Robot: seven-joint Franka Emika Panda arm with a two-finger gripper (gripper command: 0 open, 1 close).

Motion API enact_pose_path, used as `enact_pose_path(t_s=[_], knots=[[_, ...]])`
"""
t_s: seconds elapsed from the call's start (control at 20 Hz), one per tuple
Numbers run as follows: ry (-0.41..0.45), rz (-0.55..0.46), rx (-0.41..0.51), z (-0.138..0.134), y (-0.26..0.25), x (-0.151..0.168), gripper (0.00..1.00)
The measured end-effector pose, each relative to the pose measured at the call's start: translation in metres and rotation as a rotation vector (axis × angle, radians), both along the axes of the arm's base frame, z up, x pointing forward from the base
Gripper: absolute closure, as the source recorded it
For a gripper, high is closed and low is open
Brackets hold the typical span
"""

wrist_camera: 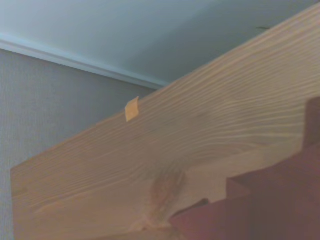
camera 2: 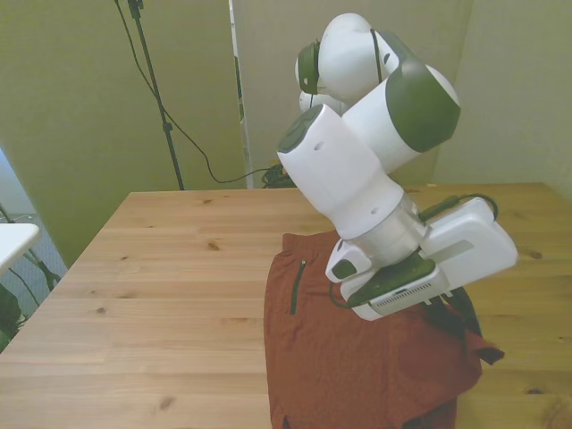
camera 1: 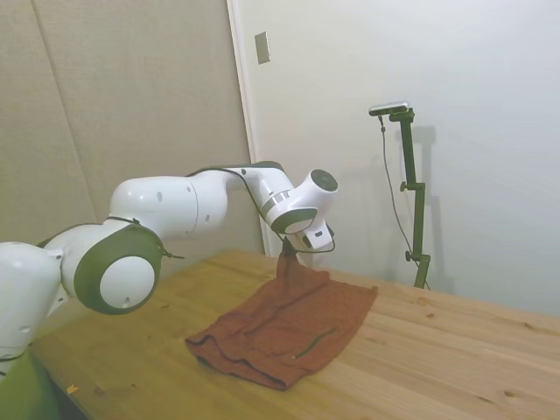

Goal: Unfold the shorts

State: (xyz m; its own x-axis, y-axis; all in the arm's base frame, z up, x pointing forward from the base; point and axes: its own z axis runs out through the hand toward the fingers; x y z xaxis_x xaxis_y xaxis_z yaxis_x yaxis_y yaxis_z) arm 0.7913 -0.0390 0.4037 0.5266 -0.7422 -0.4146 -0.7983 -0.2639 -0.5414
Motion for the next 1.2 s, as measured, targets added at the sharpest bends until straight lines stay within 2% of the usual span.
enact_pose_path(t_s=[0.55, 0.6, 0.85, 1.2], knots=[[-0.005, 0.090, 0.023, -0.022, 0.089, 0.026, 1.00], [-0.007, 0.099, 0.020, -0.024, 0.093, 0.027, 0.00], [-0.006, 0.136, 0.019, -0.030, 0.112, 0.027, 0.00], [-0.036, 0.182, 0.020, -0.012, 0.131, 0.024, 0.00]])
